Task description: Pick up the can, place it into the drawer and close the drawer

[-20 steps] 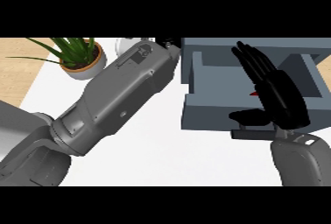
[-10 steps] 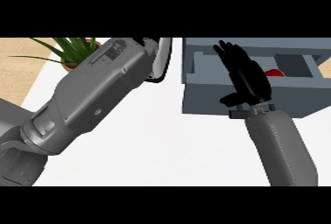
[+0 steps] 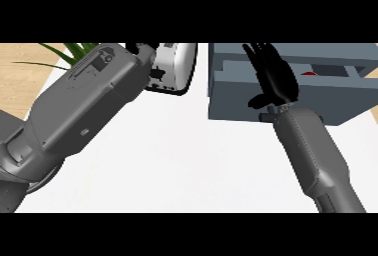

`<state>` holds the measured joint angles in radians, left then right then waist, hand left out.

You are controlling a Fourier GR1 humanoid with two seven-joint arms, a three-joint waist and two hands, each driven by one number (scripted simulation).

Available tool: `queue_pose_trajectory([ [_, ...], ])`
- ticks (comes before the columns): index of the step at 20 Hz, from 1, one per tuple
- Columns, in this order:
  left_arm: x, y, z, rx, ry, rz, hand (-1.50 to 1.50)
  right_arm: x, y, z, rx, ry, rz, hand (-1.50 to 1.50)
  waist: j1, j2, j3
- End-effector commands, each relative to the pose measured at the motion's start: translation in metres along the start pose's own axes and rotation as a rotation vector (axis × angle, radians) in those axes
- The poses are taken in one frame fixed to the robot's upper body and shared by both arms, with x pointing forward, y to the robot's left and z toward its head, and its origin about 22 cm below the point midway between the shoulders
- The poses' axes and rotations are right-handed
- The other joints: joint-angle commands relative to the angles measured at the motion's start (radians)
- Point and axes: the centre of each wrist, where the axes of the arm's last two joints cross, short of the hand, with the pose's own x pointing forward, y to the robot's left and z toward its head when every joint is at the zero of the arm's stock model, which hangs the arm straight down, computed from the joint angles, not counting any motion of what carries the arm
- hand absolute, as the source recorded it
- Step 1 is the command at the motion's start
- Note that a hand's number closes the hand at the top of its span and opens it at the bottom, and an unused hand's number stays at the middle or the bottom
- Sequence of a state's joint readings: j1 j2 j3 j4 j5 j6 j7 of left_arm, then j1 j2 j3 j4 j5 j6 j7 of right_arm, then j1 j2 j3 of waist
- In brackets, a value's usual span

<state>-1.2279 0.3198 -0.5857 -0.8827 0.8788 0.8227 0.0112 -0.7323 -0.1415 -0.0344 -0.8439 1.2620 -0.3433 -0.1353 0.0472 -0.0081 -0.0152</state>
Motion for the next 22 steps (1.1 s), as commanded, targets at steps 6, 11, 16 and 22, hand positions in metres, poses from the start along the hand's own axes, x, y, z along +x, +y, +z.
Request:
queue_pose_trajectory([
  [6, 0.005, 0.018, 0.009, -0.002, 0.009, 0.014, -1.5, -0.014, 0.033, 0.002, -0.036, 0.08, 0.025, -1.5, 0.026, 0.021, 0.017],
  [11, 0.008, 0.023, 0.016, -0.022, 0.006, 0.004, -1.5, -0.026, 0.014, -0.022, -0.092, 0.083, 0.048, -1.5, 0.034, 0.025, 0.017],
  [16, 0.014, 0.035, 0.016, -0.016, -0.024, -0.004, -1.5, -0.038, -0.009, -0.041, -0.139, 0.101, 0.058, -1.5, 0.039, 0.034, 0.018],
  [22, 0.023, 0.034, 0.016, -0.019, -0.017, 0.012, -1.5, -0.019, -0.025, -0.065, -0.175, 0.115, 0.085, -1.5, 0.052, 0.045, 0.018],
])
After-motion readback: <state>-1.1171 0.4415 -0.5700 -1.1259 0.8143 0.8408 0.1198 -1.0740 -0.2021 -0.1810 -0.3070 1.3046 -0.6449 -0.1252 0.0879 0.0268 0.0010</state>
